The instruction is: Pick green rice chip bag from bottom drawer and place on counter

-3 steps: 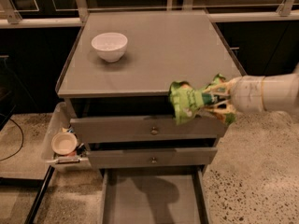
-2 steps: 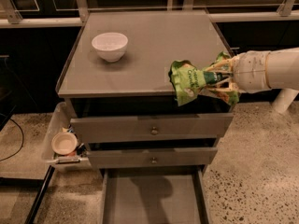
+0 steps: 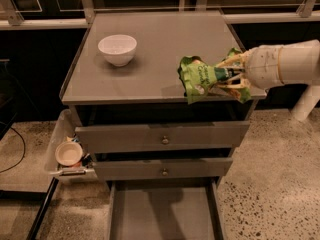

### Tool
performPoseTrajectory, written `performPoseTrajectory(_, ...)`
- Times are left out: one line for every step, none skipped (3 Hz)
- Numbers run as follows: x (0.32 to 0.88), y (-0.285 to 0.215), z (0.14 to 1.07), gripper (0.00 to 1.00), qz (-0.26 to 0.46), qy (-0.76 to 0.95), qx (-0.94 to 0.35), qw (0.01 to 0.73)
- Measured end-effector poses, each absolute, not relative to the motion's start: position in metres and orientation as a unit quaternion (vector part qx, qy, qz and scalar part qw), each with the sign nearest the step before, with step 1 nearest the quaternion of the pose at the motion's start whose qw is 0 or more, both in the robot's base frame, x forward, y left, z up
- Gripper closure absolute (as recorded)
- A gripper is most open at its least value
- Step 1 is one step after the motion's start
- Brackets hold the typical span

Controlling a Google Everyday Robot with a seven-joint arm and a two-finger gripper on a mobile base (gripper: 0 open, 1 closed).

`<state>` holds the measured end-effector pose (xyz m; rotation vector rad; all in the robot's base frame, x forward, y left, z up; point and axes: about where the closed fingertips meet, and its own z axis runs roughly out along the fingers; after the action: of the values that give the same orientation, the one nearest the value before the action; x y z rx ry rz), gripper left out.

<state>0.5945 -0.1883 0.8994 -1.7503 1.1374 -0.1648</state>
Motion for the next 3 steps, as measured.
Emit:
performPoseTrajectory(0.647,-0.184,0.914,1.00,-0.056,0.475,-0.706,0.522)
performPoseTrajectory(0.702,-0.175,0.924,1.00,-0.040,0.487,-0.685,0.541)
performPoseTrajectory(0.741,-0.170,0.921,1.00,-0.012,0.515,-0.652,0.556)
